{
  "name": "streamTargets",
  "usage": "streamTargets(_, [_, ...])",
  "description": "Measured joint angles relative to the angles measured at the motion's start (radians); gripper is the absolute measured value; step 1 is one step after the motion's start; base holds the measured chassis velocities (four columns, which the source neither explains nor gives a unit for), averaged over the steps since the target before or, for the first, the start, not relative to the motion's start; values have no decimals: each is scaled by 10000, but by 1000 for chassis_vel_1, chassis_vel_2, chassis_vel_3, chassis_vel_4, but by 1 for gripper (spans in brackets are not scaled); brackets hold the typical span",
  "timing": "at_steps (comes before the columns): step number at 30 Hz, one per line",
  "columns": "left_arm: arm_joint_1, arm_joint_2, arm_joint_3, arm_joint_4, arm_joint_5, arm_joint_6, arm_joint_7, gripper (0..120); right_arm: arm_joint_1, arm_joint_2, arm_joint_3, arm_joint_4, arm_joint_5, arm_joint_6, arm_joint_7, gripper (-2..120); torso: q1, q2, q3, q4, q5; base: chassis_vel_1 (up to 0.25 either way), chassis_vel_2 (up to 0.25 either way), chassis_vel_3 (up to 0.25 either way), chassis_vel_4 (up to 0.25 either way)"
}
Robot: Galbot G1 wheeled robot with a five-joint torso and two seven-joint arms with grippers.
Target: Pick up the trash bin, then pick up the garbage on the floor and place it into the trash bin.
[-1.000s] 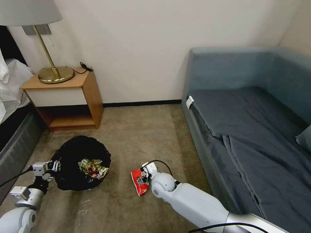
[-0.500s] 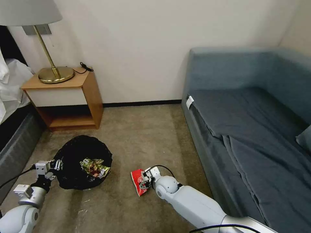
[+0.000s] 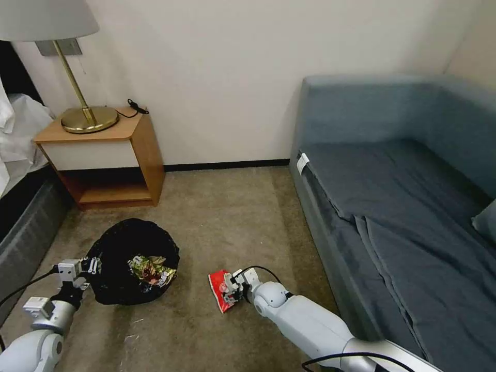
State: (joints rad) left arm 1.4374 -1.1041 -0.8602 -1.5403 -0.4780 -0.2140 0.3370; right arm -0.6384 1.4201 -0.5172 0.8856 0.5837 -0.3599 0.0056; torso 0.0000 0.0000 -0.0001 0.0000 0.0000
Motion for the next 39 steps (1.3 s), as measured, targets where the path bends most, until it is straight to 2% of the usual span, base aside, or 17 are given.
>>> streamTargets(4, [-6, -38, 0, -23, 30, 8, 1, 5, 23, 19, -90, -174, -68, 215, -331, 98, 0, 0, 0, -1, 0, 0, 0, 0, 0])
streamTargets(6, [-23, -46, 0, -28, 39, 19, 1, 5, 50, 26, -112, -293, -71, 379, -576, 90, 0, 0, 0, -1, 0, 0, 0, 0, 0])
streamTargets(7, [-23, -46, 0, -28, 39, 19, 1, 5, 50, 26, -112, -293, -71, 379, -576, 90, 0, 0, 0, -1, 0, 0, 0, 0, 0])
streamTargets(8, [-36, -48, 0, -29, 42, 26, 1, 5, 71, 19, -117, -341, -71, 462, -741, 83, 0, 0, 0, 0, 0, 0, 0, 0, 0])
streamTargets(12, [-46, -48, -2, -28, 44, 30, 1, 5, 89, 1, -117, -373, -70, 533, -831, 73, 0, 0, 0, 0, 0, 0, 0, 0, 0])
streamTargets(13, [-63, -47, -4, -22, 44, 31, 1, 5, 91, -6, -107, -389, -70, 565, -850, 65, 0, 0, 0, 0, 0, 0, 0, 0, 0])
streamTargets(15, [-73, -43, -3, -15, 44, 31, 1, 5, 91, -6, -97, -397, -70, 583, -853, 63, 0, 0, 0, 0, 0, 0, 0, 0, 0])
streamTargets(18, [-120, -9, -1, 36, 42, 32, 1, 5, 59, 13, -47, -455, -112, 652, -868, 45, -1, 0, 0, -1, 0, 0, 0, 0, 0])
streamTargets(21, [-133, 2, 4, 51, 39, 32, 1, 5, 42, 29, -38, -474, -137, 683, -871, 40, -1, 0, 0, -1, 0, 0, 0, 0, 0])
streamTargets(22, [-137, 17, 14, 60, 35, 32, 1, 5, 23, 48, -19, -488, -152, 700, -874, 33, -1, 1, 0, -1, 0, 0, 0, 0, 0])
streamTargets(23, [-137, 17, 14, 60, 35, 32, 1, 5, 23, 48, -19, -488, -152, 700, -874, 33, -1, 1, 0, -1, 0, 0, 0, 0, 0])
streamTargets(26, [-145, 67, 25, 104, 4, 32, 1, 5, -22, 105, 45, -557, -216, 752, -876, 16, -1, 1, 0, -1, 0, 0, 0, 0, 0])
streamTargets(29, [-154, 87, 27, 118, -5, 32, 2, 5, -37, 117, 68, -571, -230, 772, -876, 10, -1, 0, 0, -1, 0, 0, 0, 0, 0])
streamTargets(31, [-174, 130, 31, 128, -35, 31, 3, 5, -78, 129, 122, -574, -272, 795, -874, 1, -1, 1, 0, 0, 1, 0, 0, 0, 0])
streamTargets(39, [-203, 117, 52, 110, -44, 31, 5, 5, -165, 108, 220, -530, -338, 912, -851, 0, 0, 0, 0, 2, 1, 0, 0, 0, 0])
